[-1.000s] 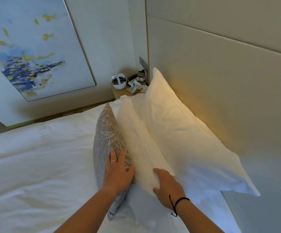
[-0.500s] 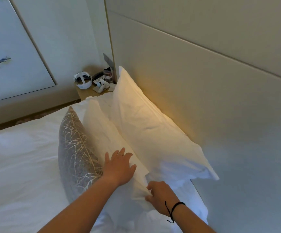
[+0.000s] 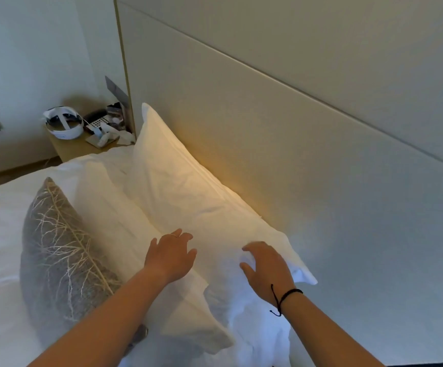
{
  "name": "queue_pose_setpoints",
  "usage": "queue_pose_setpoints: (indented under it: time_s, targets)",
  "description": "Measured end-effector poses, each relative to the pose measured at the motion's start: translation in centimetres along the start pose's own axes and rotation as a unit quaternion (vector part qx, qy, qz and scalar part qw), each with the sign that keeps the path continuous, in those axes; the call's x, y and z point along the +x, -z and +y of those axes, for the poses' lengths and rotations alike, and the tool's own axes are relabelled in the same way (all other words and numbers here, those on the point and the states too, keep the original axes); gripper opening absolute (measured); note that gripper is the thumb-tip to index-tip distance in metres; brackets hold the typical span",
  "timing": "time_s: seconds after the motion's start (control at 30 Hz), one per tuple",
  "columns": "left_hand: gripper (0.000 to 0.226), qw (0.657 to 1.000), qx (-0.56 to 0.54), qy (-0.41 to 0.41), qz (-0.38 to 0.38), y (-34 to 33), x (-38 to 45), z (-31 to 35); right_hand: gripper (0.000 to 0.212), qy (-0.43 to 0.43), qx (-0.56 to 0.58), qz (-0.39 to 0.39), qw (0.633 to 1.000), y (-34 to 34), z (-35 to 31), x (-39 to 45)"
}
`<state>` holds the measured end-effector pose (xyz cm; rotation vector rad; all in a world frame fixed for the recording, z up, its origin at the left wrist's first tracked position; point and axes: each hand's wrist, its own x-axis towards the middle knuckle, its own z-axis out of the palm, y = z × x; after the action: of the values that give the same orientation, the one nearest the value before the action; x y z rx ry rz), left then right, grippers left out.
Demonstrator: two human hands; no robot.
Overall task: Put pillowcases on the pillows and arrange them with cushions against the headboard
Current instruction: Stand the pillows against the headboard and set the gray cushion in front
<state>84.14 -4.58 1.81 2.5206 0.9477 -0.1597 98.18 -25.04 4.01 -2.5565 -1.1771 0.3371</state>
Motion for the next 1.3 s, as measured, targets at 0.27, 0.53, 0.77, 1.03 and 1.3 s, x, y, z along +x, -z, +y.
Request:
queue_pose_setpoints:
  time_s: [0.27, 0.53, 0.77, 1.03, 1.3]
  targets:
    - [0.044, 0.999, -0.008, -0.042, -0.013, -0.3, 2.7, 1.6, 0.045, -0.057, -0.107, 0.018, 0.993, 2.0, 3.3, 1.5]
    - [0.038, 0.994, 0.082, -0.076, -0.001, 1.6, 8.2, 3.2, 0.059, -0.056, -0.063, -0.029, 0.996, 1.6, 2.8, 6.7]
    - [0.063, 0.98, 0.173, -0.098, 0.012, 4.3, 15.8, 2.3, 0.068, -0.04, -0.052, -0.085, 0.994, 0.3, 1.4, 12.8]
    - [0.082, 0.901, 0.406, -0.152, -0.002, 7.9, 25.2, 0.3, 0.08, -0.07, -0.041, -0.095, 0.992, -1.3, 0.3, 15.7]
    - [0.035, 0.846, 0.512, -0.118, -0.091, 10.1, 30.3, 1.5, 0.079, -0.073, -0.071, -0.118, 0.988, -1.4, -0.2, 17.0]
